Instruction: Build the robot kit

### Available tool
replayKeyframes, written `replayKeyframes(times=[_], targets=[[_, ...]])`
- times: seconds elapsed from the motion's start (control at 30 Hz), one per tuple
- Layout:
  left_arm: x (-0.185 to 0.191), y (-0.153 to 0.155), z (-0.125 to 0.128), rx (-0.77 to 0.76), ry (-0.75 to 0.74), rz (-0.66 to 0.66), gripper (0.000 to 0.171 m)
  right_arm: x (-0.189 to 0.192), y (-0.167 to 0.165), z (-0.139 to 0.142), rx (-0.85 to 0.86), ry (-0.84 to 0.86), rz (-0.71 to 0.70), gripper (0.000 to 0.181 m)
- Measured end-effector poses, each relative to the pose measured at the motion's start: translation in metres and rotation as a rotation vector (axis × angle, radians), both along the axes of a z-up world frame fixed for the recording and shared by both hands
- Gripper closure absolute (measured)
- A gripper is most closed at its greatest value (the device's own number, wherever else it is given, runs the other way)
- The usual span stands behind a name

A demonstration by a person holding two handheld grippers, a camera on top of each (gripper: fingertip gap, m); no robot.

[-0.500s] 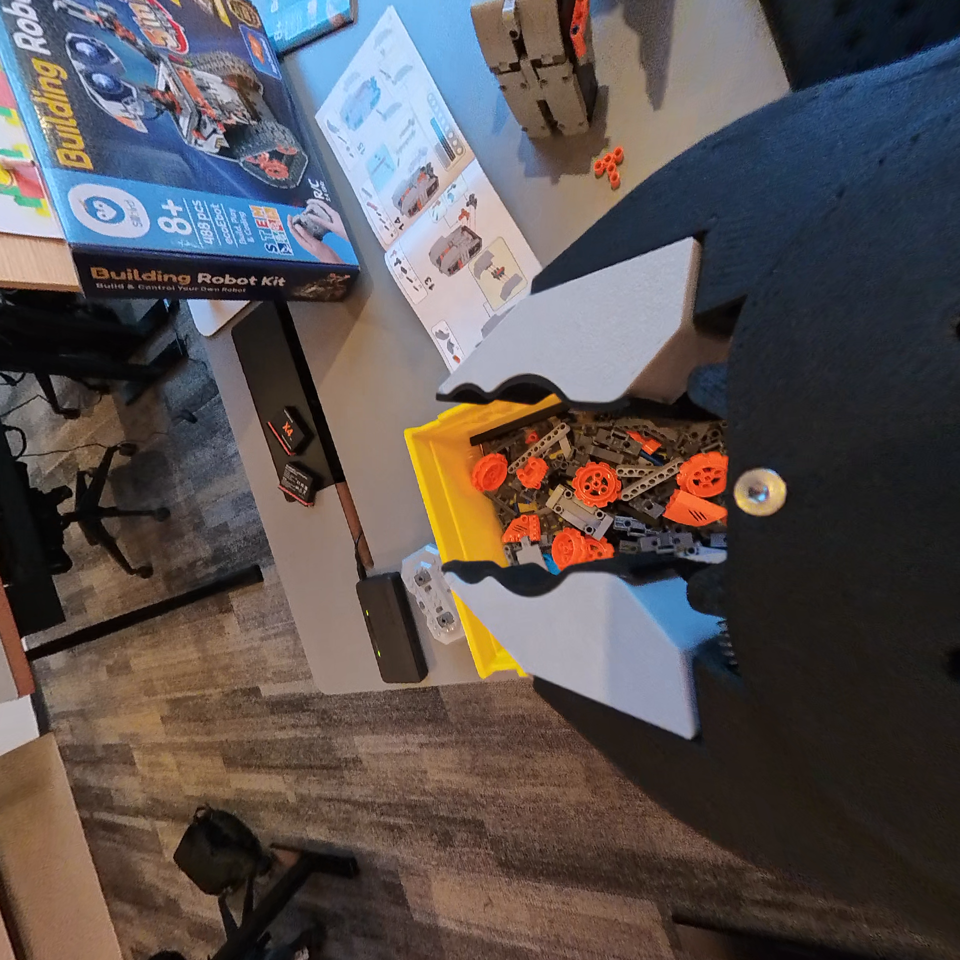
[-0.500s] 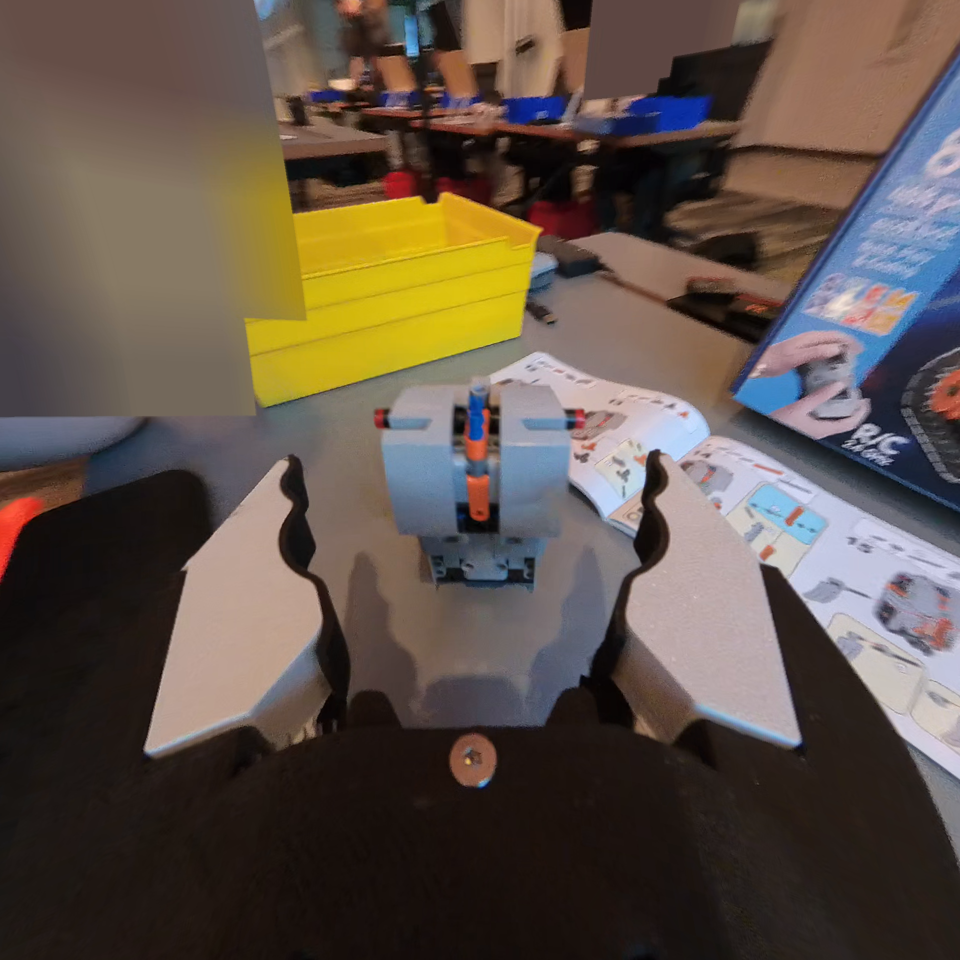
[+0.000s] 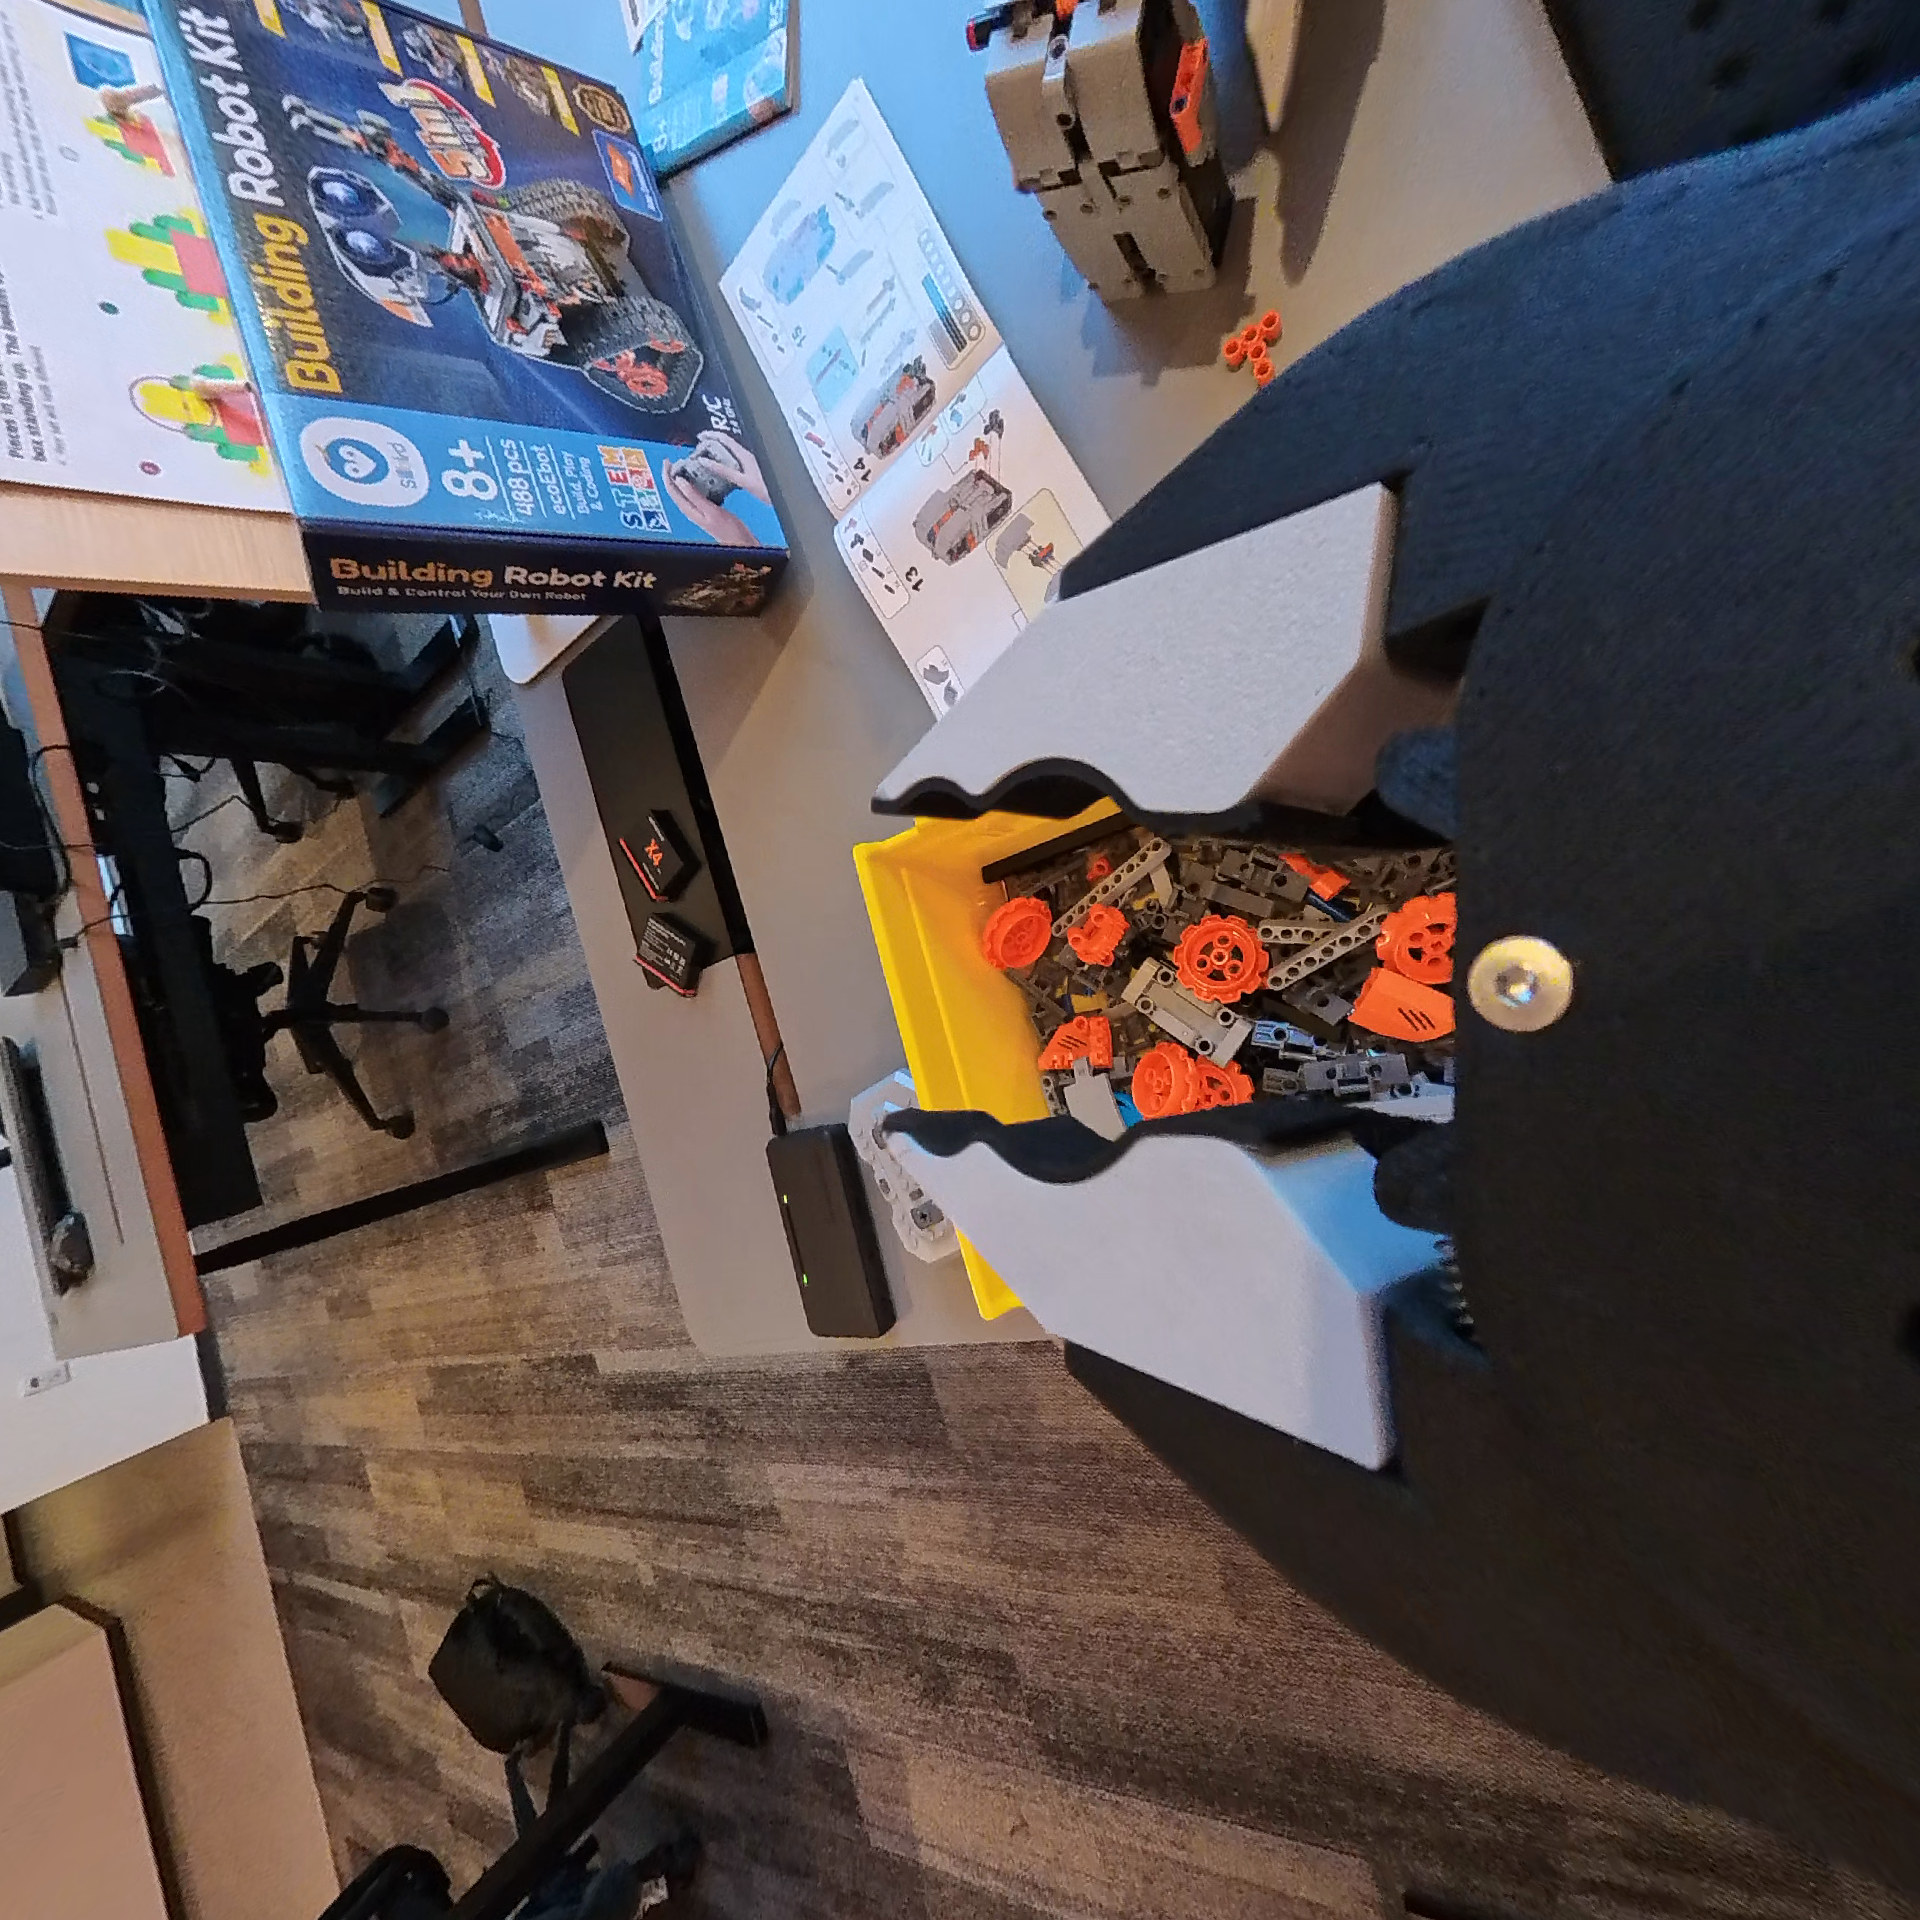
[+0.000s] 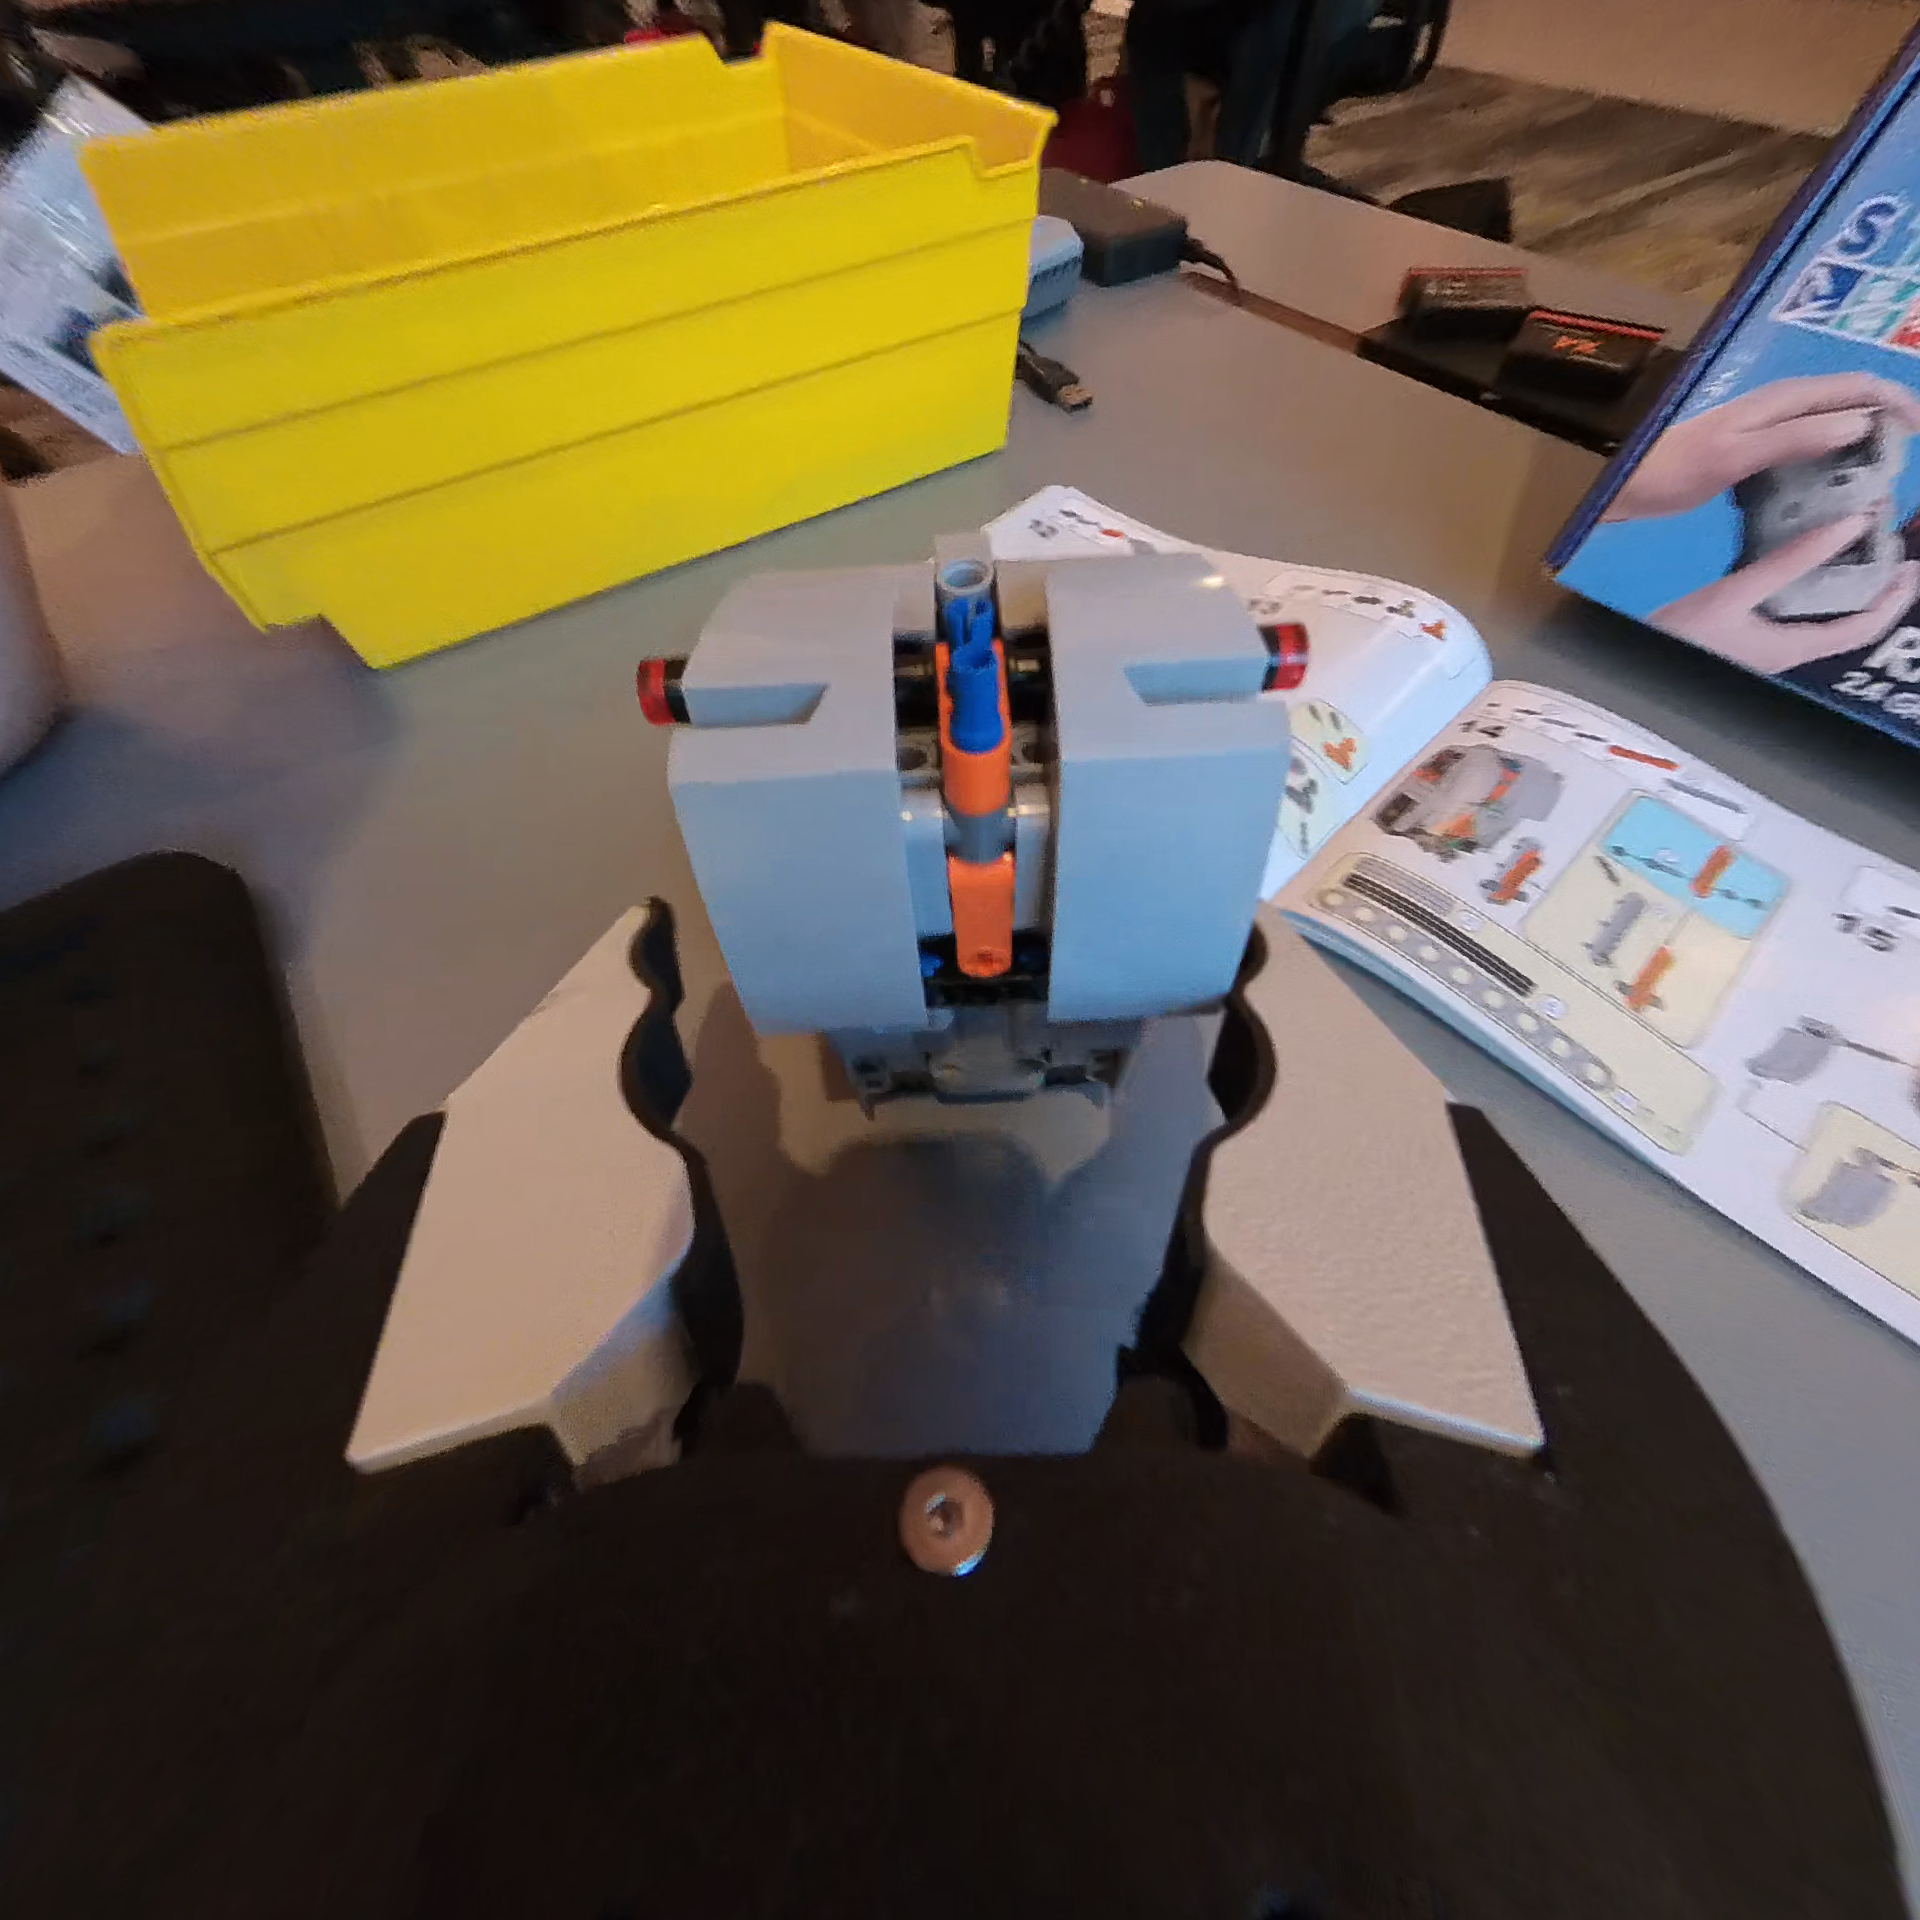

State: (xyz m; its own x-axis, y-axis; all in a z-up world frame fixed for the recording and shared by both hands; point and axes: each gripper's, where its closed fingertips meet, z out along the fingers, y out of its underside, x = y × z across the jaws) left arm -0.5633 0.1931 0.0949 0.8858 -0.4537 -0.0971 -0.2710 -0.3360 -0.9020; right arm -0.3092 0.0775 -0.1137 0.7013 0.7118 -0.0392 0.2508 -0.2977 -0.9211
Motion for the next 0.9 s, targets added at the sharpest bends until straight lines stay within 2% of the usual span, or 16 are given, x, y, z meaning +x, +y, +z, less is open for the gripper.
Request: replayKeyframes(times=[0.07, 0.2, 0.3, 0.4, 0.6, 0.7, 0.8, 0.9], targets=[[-0.004, -0.001, 0.0, 0.001, 0.0, 0.006, 0.118, -0.002, 0.004, 0.002, -0.016, 0.043, 0.009, 0.094], [-0.015, -0.001, 0.001, 0.002, -0.013, 0.027, 0.119, 0.001, 0.005, 0.0, 0.007, -0.01, 0.019, 0.096], [-0.023, 0.0, 0.001, -0.003, -0.032, 0.043, 0.12, 0.017, 0.006, 0.0, 0.033, -0.064, -0.026, 0.096], [-0.032, 0.0, -0.001, -0.011, -0.04, 0.064, 0.12, 0.059, 0.009, 0.0, 0.05, -0.12, -0.152, 0.096], [-0.043, 0.004, -0.006, -0.034, -0.046, 0.097, 0.121, 0.191, 0.014, -0.007, -0.004, -0.201, -0.524, 0.096], [-0.045, 0.004, -0.011, -0.054, -0.039, 0.106, 0.121, 0.245, 0.008, -0.011, -0.051, -0.209, -0.706, 0.096], [-0.044, 0.005, -0.015, -0.072, -0.041, 0.103, 0.121, 0.27, 0.005, -0.015, -0.083, -0.194, -0.798, 0.096], [-0.041, 0.006, -0.017, -0.086, -0.048, 0.098, 0.122, 0.273, 0.007, -0.017, -0.104, -0.114, -0.826, 0.095]])
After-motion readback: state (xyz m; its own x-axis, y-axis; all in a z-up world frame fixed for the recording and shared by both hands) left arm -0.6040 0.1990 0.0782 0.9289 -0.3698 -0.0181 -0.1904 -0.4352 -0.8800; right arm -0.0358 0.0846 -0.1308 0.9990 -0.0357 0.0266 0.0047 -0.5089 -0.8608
